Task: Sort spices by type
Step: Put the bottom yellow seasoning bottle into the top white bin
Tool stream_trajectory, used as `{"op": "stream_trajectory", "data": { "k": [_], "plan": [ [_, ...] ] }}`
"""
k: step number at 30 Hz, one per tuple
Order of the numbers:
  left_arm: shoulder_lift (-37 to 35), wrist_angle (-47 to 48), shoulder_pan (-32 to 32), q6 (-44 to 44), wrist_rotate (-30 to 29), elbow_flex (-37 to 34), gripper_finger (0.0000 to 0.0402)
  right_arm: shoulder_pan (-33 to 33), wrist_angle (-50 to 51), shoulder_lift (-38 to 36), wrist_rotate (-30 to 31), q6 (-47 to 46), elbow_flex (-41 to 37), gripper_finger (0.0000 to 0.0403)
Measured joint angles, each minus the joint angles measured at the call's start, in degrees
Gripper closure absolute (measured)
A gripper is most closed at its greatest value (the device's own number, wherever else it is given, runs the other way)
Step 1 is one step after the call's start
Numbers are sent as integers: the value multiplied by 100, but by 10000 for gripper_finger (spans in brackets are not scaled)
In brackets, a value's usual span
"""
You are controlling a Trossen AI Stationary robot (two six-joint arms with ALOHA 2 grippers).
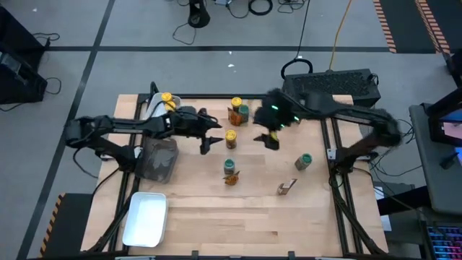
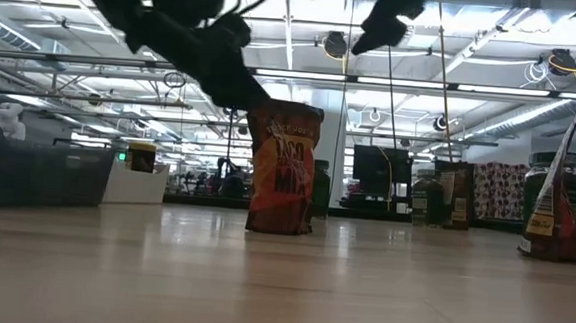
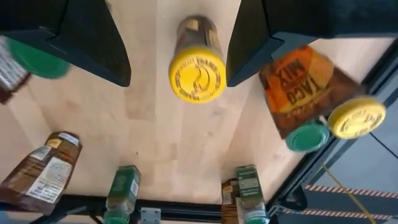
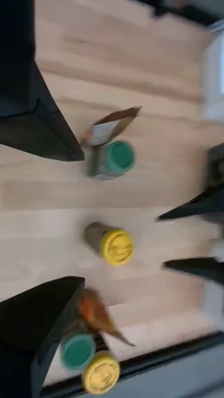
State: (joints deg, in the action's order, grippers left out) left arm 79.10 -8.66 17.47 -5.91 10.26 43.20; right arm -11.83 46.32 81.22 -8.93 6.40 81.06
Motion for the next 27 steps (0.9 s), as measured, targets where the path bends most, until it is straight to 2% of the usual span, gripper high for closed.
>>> {"op": "stream_trajectory", "data": {
  "k": [3, 6, 10, 14, 19, 27],
  "plan": [
    [367, 36, 2, -101, 96, 258, 134, 127, -1718, -915, 2, -410, -1705, 103],
    [665, 59, 1, -209, 370, 491, 134, 192, -3397, -1524, 38, -795, -3146, 103],
    [981, 63, 22, -260, 409, 722, 134, 242, -4751, -1905, 427, -1210, -4324, 103],
    [1229, 53, 98, -345, 412, 861, 134, 257, -5369, -1951, 892, -1414, -4869, 103],
    [1454, 23, 143, -345, 451, 905, 134, 257, -5717, -1834, 897, -1456, -5153, 103],
    [1494, -45, 173, -348, 426, 909, 134, 257, -5864, -1692, 895, -1409, -5154, 103]
  ]
}}
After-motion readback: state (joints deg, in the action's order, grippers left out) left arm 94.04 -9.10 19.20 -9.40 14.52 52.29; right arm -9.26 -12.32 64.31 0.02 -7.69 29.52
